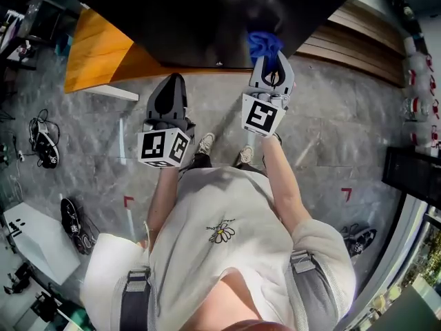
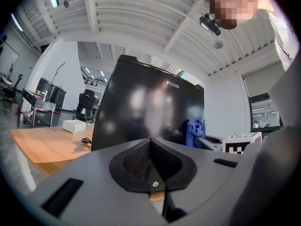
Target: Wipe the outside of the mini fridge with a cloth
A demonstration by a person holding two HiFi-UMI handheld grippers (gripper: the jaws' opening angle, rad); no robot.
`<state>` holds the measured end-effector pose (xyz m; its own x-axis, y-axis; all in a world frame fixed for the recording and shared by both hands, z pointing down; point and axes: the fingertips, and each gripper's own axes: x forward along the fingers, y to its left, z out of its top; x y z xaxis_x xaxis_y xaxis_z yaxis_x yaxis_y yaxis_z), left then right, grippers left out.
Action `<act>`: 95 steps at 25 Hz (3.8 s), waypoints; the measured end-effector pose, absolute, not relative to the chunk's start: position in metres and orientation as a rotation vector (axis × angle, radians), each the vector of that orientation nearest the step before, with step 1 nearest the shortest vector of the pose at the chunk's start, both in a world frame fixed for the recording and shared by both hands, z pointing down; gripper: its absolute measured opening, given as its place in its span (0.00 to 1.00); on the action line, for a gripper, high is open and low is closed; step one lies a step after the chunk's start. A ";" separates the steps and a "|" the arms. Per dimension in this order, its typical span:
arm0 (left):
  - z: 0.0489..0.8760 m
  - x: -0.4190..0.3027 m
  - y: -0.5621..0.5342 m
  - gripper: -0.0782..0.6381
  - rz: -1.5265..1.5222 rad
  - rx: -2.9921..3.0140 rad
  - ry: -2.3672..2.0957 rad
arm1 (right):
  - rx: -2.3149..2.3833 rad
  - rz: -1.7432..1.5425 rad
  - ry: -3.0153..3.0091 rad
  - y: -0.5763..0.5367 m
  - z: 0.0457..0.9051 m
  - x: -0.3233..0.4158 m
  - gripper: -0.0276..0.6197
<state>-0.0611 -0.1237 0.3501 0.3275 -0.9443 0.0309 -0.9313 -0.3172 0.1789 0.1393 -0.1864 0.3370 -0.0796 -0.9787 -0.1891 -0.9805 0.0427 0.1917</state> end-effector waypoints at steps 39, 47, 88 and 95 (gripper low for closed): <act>0.349 -0.046 -0.112 0.12 -0.131 2.499 -1.659 | -2.439 0.329 1.934 -0.154 0.336 0.260 0.14; 0.349 -0.051 -0.096 0.12 -0.069 2.534 -1.662 | -2.204 0.299 2.102 -0.140 0.330 0.182 0.14; 0.380 -0.178 -0.064 0.12 -0.234 2.385 -2.082 | -1.717 0.495 2.496 -0.204 0.379 -0.122 0.14; 0.390 -0.158 -0.063 0.12 -0.263 2.362 -2.049 | -1.806 0.500 2.451 -0.194 0.375 -0.066 0.14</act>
